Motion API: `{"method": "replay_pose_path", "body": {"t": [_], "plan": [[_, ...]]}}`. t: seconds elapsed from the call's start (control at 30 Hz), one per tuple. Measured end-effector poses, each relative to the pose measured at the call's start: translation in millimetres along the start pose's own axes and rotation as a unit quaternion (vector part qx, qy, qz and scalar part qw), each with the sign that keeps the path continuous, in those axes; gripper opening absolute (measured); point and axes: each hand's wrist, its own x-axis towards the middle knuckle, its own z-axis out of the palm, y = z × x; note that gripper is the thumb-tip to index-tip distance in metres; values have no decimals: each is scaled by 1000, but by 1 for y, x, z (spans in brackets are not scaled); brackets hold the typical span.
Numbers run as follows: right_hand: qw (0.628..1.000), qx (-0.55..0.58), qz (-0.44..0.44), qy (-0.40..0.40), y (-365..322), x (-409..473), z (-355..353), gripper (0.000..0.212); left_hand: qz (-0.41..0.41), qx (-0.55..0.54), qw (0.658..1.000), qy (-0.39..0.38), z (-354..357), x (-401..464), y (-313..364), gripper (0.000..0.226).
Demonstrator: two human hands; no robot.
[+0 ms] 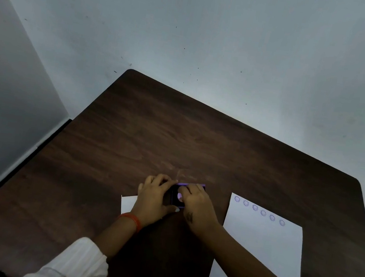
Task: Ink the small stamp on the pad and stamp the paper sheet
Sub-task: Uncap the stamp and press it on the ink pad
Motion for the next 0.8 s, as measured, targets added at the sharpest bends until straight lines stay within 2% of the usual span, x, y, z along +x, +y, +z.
{"method": "replay_pose_path", "body": {"t": [0.1,0.3,0.43,0.6,0.7,0.8], "plan": [[1000,10,21,17,-4,-1,4,35,-2,-12,1000,4,1,0,-1,72],[996,-32,-74,-41,12,5,-8,34,-4,-15,1000,-4,-2,2,0,74],[999,15,-36,23,5,0,-3,28,-8,-22,1000,-3,-3,0,0,73],[993,112,19,40,4,11,-18,19,-16,-26,1000,-8,-5,0,2,72],[998,49,-29,7,1,11,-11,23,-21,-29,999,-7,-5,0,3,71],[999,0,-48,12,-1,9,-3,32,-20,-31,999,-6,-5,0,3,71]]}}
